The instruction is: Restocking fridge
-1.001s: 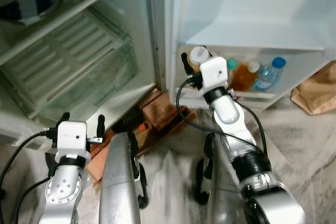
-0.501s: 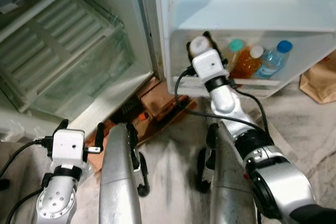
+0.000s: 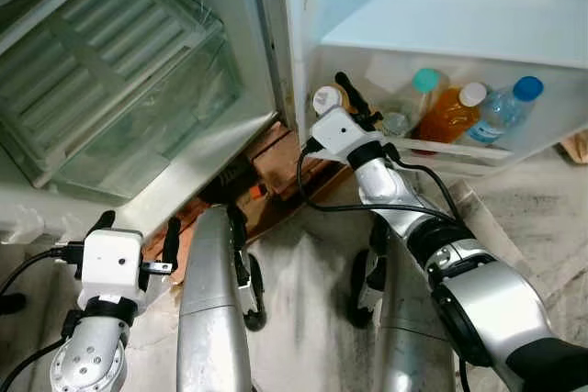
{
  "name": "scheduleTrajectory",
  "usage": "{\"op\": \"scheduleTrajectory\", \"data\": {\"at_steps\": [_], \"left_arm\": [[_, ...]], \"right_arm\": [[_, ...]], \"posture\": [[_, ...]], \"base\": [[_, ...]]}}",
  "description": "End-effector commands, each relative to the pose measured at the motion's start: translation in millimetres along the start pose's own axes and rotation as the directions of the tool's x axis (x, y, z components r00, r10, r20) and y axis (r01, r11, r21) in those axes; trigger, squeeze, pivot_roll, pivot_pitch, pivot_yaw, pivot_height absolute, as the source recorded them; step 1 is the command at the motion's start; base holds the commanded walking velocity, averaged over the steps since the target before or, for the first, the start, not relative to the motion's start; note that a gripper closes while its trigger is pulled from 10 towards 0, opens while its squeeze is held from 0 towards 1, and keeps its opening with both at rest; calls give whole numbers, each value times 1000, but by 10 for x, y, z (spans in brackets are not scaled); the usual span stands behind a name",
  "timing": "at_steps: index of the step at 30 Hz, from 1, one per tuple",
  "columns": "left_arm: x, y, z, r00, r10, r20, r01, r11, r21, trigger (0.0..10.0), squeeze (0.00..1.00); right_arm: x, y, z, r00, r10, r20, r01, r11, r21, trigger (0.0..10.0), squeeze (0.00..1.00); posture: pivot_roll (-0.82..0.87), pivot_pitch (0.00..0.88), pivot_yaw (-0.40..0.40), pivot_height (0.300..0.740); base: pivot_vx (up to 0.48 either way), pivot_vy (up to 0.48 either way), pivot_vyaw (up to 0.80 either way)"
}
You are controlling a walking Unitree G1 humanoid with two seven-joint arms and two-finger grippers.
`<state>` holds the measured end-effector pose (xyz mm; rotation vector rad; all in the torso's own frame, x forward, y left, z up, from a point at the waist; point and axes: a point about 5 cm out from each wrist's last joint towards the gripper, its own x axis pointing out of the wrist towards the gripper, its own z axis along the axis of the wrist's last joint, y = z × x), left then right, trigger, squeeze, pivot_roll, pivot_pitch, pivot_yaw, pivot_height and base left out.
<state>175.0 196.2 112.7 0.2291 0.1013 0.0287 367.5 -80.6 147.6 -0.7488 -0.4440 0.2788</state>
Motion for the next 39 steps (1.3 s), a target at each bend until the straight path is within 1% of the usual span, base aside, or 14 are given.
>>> {"op": "scheduleTrajectory", "data": {"at_steps": [1,4,6,9,16,19,21,22,23,24,27,30,36,39], "left_arm": [[-64,13,-46,999,-7,-42,7,1000,1,10000,0],[-64,9,-44,999,-9,-44,8,1000,-1,10000,0],[-62,4,-47,999,-11,-50,11,1000,-4,10000,0],[-65,5,-54,998,-13,-57,12,1000,-6,10000,0],[-50,11,-51,998,-18,-64,17,1000,-6,10000,0],[-27,5,-58,998,-20,-64,20,1000,-6,10000,0],[-27,5,-58,998,-20,-64,20,1000,-6,10000,0],[-8,3,-64,998,-21,-64,20,1000,-5,10000,0],[-8,3,-64,998,-21,-64,20,1000,-5,10000,0],[17,0,-69,998,-21,-63,21,1000,-4,10000,0],[31,-3,-70,998,-21,-62,21,1000,-3,10000,0],[94,-7,-71,999,-15,-52,15,1000,3,10000,0],[242,-23,-44,1000,-2,-15,2,1000,3,10000,0],[363,-58,-26,1000,-4,11,4,1000,-5,10000,0]], "right_arm": [[-127,181,-116,995,60,-79,-57,998,31,10000,0],[-136,189,-157,990,60,-129,-49,995,85,10000,0],[-160,150,-249,977,38,-210,-7,989,145,10000,0],[-195,100,-352,957,19,-289,38,981,189,10000,0],[-232,20,-457,932,-9,-361,94,971,218,10000,0],[-245,-1,-497,916,-8,-402,143,941,306,10000,0],[-245,-1,-497,916,-8,-402,143,941,306,10000,0],[-245,-8,-509,909,-2,-417,173,912,373,10000,0],[-245,-8,-509,909,-2,-417,173,912,373,10000,0],[-236,-17,-511,904,2,-427,203,878,434,10000,1000],[-224,-25,-505,904,0,-428,213,867,449,10000,1000],[-148,-102,-464,907,-26,-419,233,861,452,10000,1000],[115,-477,-217,957,-141,-255,241,873,423,10000,1000],[193,-572,-127,969,-144,-201,218,881,419,10000,1000]], "posture": [[317,491,118,524],[317,491,118,524],[316,494,120,524],[315,493,121,524],[311,493,124,524],[306,486,124,524],[306,486,124,524],[305,480,124,524],[305,480,124,524],[301,474,124,524],[301,473,124,524],[290,448,117,524],[248,395,102,524],[223,356,93,524]], "base": [[0,0,0],[0,0,0],[0,0,0],[0,0,0],[0,0,0],[0,0,0],[0,0,0],[0,0,0],[0,0,0],[0,0,0],[0,0,0],[0,0,0],[0,0,0],[0,0,0]]}}
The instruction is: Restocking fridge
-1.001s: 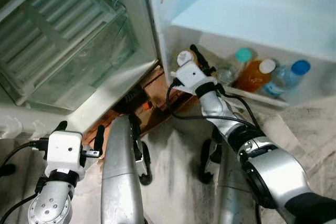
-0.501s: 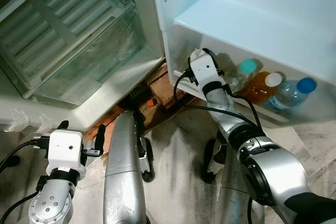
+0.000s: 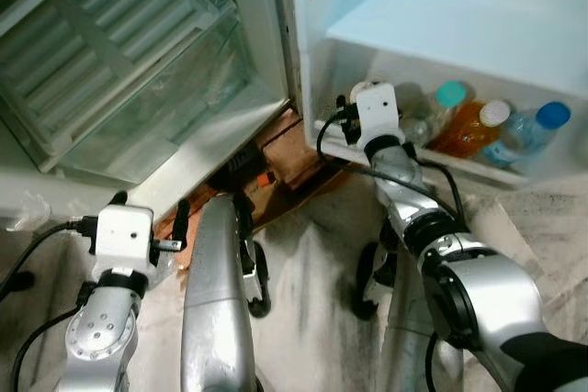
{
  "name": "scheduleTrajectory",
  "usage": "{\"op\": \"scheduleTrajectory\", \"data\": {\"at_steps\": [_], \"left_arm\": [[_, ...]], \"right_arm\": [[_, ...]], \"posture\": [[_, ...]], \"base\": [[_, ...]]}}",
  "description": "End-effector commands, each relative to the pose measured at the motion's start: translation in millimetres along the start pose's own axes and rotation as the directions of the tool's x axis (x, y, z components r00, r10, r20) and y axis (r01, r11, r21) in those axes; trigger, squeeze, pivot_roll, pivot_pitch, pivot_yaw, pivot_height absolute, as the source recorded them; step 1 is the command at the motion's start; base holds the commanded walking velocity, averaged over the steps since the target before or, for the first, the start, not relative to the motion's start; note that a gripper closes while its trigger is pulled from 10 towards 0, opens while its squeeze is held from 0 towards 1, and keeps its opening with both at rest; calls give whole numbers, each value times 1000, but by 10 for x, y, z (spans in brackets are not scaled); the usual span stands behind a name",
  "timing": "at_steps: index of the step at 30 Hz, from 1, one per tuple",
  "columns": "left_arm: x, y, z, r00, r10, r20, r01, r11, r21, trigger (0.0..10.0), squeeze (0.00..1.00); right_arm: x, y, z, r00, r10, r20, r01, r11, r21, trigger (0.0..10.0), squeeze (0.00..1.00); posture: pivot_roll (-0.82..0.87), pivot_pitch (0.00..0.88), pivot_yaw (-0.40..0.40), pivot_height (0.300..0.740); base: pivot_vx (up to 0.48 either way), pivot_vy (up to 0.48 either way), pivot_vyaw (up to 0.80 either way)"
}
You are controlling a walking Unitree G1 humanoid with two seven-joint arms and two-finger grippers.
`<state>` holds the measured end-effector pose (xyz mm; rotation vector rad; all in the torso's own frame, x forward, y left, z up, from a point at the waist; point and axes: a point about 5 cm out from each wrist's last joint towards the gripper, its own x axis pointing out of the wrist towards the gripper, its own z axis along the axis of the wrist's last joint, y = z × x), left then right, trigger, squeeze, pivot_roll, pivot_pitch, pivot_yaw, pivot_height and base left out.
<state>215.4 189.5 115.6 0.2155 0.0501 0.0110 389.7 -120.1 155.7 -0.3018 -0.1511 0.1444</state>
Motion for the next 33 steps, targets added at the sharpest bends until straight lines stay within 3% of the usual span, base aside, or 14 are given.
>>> {"op": "scheduleTrajectory", "data": {"at_steps": [1,7,14,19,26,27,28,30,32,33], "left_arm": [[-15,4,-108,999,8,-38,-8,1000,8,10000,0],[225,-5,-76,1000,16,4,-16,1000,4,10000,0],[456,23,-64,999,21,46,-21,1000,12,10000,0],[512,4,-52,997,27,73,-27,1000,4,10000,0],[521,-66,-145,996,38,78,-37,999,-20,10000,0],[501,-72,-187,996,44,72,-43,999,-25,10000,0],[501,-72,-187,996,44,72,-43,999,-25,10000,0],[421,-86,-245,997,46,66,-43,999,-33,10000,0],[387,-85,-277,997,44,62,-42,999,-33,10000,0],[370,-80,-300,997,44,59,-42,999,-34,10000,0]], "right_arm": [[99,-104,285,992,-29,127,29,1000,9,10000,1000],[110,-98,251,997,19,76,-17,999,-37,10000,1000],[9,-64,93,996,83,42,-84,996,20,10000,1000],[-159,-34,-17,986,163,43,-166,983,82,10000,1000],[-556,-118,-215,975,220,25,-221,961,165,10000,1000],[-681,-142,-253,976,217,30,-219,957,190,10000,1000],[-681,-142,-253,976,217,30,-219,957,190,10000,1000],[-986,-186,-347,971,237,37,-240,955,172,10000,1000],[-1096,-203,-379,974,223,30,-224,951,213,10000,1000],[-1166,-203,-390,975,222,20,-221,948,231,10000,800]], "posture": [[223,356,93,524],[173,263,78,524],[132,172,73,524],[104,110,66,524],[72,54,60,524],[60,40,59,524],[60,40,59,524],[44,20,58,524],[33,10,61,524],[27,5,64,524]], "base": [[0,0,0],[0,0,0],[0,0,0],[0,0,0],[0,0,0],[0,0,0],[0,0,0],[0,0,0],[0,0,0],[0,0,0]]}}
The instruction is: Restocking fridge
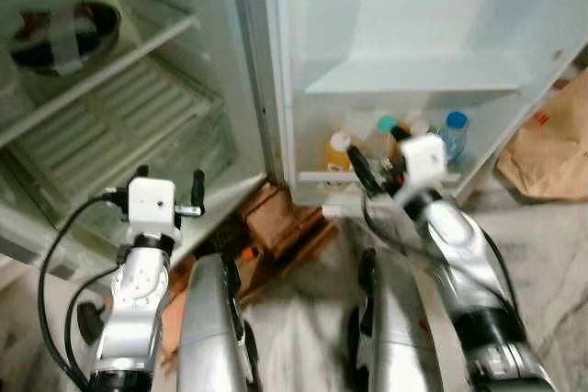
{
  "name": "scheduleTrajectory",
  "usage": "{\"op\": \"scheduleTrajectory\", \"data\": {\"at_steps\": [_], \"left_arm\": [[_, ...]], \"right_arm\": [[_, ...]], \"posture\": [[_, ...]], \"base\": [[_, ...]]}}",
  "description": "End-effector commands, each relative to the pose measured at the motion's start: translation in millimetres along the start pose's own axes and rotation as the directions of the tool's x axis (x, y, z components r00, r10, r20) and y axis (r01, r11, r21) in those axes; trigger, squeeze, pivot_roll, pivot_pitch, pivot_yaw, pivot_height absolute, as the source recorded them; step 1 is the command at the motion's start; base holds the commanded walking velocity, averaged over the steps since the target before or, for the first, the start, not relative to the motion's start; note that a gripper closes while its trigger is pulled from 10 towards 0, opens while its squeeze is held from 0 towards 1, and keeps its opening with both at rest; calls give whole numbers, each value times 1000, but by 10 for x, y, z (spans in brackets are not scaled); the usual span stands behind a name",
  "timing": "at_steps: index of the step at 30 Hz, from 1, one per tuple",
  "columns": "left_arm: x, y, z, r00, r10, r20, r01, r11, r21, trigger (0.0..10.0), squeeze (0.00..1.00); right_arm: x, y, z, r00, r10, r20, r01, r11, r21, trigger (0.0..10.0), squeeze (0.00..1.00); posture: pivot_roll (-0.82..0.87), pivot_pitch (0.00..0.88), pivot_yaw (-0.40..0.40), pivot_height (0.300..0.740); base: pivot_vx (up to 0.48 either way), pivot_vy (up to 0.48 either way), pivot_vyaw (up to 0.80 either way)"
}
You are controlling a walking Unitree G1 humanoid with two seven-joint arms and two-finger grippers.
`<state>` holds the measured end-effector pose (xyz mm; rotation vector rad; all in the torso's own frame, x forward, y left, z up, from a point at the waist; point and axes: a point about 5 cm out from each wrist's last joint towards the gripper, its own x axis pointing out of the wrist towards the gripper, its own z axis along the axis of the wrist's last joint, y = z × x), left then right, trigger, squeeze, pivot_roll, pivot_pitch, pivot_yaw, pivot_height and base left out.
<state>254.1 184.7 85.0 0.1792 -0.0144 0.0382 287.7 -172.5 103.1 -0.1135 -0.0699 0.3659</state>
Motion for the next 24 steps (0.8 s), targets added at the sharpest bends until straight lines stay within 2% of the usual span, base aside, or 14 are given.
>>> {"op": "scheduleTrajectory", "data": {"at_steps": [1,2,6,8,11,13,17,20,24], "left_arm": [[-46,45,-48,1000,9,-4,-9,1000,5,10000,0],[-64,56,-89,1000,9,-11,-9,1000,4,10000,0],[-67,24,-127,1000,-15,-20,15,1000,2,10000,0],[-55,5,-123,1000,-21,-15,21,1000,1,10000,0],[-30,8,-100,1000,5,3,-5,1000,-5,10000,0],[11,27,-74,999,40,25,-40,999,-12,10000,0],[37,0,-60,998,53,35,-52,998,-25,10000,0],[44,-50,-54,999,37,39,-36,999,-28,10000,0],[-14,-88,-127,999,27,20,-26,999,-31,10000,0]], "right_arm": [[-73,55,71,999,21,24,-22,1000,20,10000,141],[-164,115,59,999,48,22,-48,999,-8,10000,0],[-301,300,-36,991,127,-37,-130,988,-79,10000,0],[-335,321,-42,992,115,-42,-118,989,-91,10000,0],[-246,293,31,1000,-23,11,24,999,-30,10000,0],[-96,362,115,995,-81,65,82,996,-19,10000,0],[-4,426,101,993,-101,66,101,995,-1,10000,0],[1,449,90,996,-75,57,75,997,8,10000,0],[-67,334,39,996,-83,34,84,996,-22,10000,0]], "posture": [[25,5,65,524],[16,0,66,524],[9,0,68,524],[13,0,59,524],[31,0,33,524],[43,0,23,539],[55,0,14,559],[53,0,18,579],[37,0,12,609]], "base": [[0,0,0],[0,0,0],[0,0,0],[0,0,0],[0,0,0],[0,0,0],[0,0,0],[0,0,0],[0,0,0]]}}
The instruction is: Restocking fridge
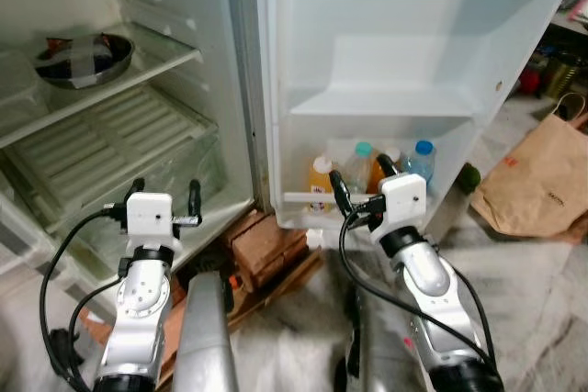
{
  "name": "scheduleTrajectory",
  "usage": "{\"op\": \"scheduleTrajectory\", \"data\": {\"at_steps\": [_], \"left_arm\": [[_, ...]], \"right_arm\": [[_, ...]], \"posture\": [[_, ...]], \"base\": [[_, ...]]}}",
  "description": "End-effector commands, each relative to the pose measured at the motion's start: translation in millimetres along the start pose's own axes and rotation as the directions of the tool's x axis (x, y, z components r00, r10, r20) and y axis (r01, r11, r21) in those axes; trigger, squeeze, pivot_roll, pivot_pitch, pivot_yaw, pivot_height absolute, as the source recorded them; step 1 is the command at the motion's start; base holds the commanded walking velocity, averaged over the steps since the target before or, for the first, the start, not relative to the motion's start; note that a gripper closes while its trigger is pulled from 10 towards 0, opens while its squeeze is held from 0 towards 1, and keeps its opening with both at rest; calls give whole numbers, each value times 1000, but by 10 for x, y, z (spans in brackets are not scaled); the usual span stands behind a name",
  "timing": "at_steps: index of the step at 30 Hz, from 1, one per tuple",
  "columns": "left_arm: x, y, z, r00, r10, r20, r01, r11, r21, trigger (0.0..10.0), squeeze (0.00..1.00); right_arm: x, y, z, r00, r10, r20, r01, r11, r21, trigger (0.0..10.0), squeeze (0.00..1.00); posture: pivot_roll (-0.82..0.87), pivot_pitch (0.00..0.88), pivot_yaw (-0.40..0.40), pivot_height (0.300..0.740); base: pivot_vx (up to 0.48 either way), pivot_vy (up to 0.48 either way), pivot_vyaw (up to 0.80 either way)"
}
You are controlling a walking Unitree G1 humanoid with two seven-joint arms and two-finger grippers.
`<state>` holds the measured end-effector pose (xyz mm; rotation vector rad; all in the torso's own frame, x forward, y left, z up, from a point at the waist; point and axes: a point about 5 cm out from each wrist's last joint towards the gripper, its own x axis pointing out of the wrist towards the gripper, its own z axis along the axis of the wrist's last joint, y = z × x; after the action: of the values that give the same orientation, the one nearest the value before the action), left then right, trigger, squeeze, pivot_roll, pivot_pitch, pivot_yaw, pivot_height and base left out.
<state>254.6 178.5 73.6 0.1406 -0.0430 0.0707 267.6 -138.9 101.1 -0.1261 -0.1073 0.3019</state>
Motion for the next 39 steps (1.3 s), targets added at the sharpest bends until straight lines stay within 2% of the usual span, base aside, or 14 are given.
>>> {"op": "scheduleTrajectory", "data": {"at_steps": [1,9,15,21,34,39], "left_arm": [[-21,-6,-34,1000,-9,-7,9,1000,9,10000,0],[-11,-49,-14,1000,-6,0,6,1000,-1,10000,0],[-67,27,-46,1000,-5,0,5,1000,20,10000,0],[-29,11,-47,999,31,-16,-31,999,34,10000,0],[-50,-37,-39,1000,19,-11,-18,999,43,10000,0],[-37,-17,-26,999,39,-20,-38,998,49,10000,0]], "right_arm": [[6,-64,9,1000,-24,3,24,1000,-2,10000,0],[64,-89,35,998,-59,8,58,998,30,10000,0],[21,-95,20,1000,-29,-7,29,999,23,10000,0],[52,-201,-17,997,-67,-37,69,996,49,10000,0],[26,-115,-33,997,-52,-48,55,997,60,10000,0],[36,-73,-12,998,-45,-43,48,997,68,10000,0]], "posture": [[36,0,11,614],[40,0,6,664],[42,0,3,704],[41,0,-1,739],[43,0,1,740],[48,25,2,740]], "base": [[0,0,0],[0,0,0],[0,0,0],[0,0,0],[0,0,0],[0,-54,0]]}}
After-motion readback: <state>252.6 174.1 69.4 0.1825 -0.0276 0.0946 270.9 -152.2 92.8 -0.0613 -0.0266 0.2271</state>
